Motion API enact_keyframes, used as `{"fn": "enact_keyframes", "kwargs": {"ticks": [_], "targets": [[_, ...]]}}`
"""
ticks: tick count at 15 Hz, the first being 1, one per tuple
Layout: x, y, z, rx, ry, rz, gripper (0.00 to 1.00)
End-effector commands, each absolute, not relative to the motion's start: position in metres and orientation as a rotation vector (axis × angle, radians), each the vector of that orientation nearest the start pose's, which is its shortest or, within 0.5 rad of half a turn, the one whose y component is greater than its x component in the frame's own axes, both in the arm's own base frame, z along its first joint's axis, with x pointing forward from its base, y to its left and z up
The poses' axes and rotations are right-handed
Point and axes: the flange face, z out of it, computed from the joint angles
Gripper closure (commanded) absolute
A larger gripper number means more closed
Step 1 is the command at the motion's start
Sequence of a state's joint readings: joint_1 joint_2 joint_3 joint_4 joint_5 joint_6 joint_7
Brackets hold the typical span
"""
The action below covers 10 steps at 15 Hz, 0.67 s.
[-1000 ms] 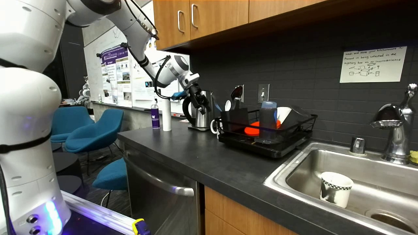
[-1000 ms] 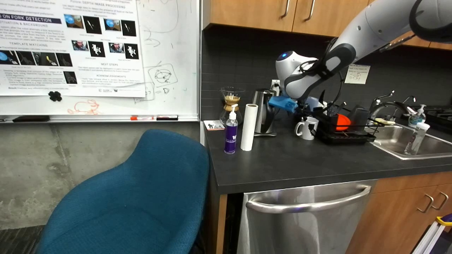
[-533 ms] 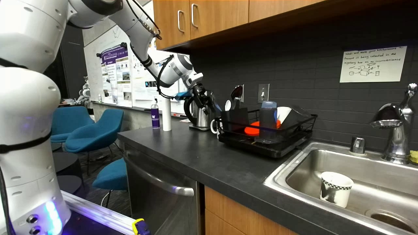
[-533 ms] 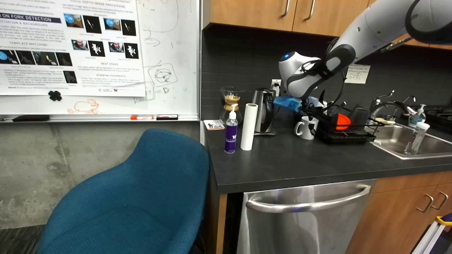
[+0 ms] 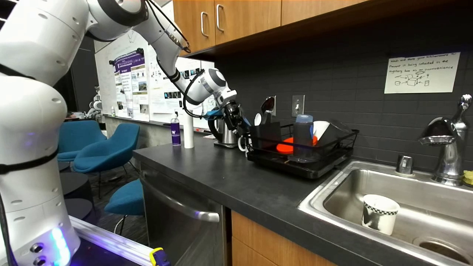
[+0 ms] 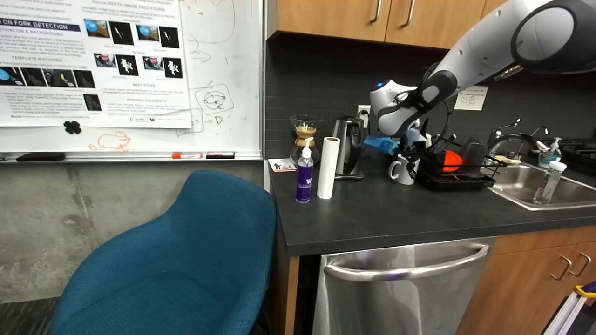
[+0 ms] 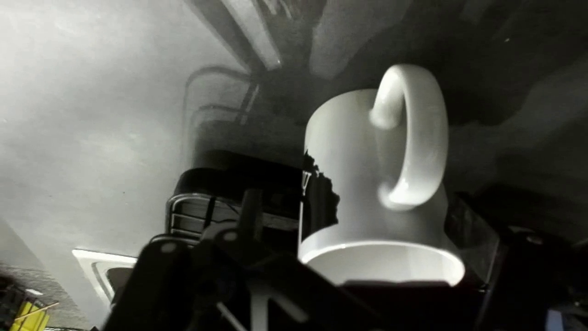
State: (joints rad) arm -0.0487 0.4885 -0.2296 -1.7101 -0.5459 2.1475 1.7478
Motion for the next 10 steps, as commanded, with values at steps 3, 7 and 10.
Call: {"fn": "enact_keyframes", "kwargs": {"ticks": [3, 7, 10], "targets": [[0.6519, -0.1898, 0.3087, -2.293, 2.693, -0.527, 0.00], [0.6499, -0.1954, 0.3089, -2.278, 2.721, -0.495, 0.38], [0.6464, -0.1995, 0.3080, -2.275, 2.728, -0.483, 0.62]]}}
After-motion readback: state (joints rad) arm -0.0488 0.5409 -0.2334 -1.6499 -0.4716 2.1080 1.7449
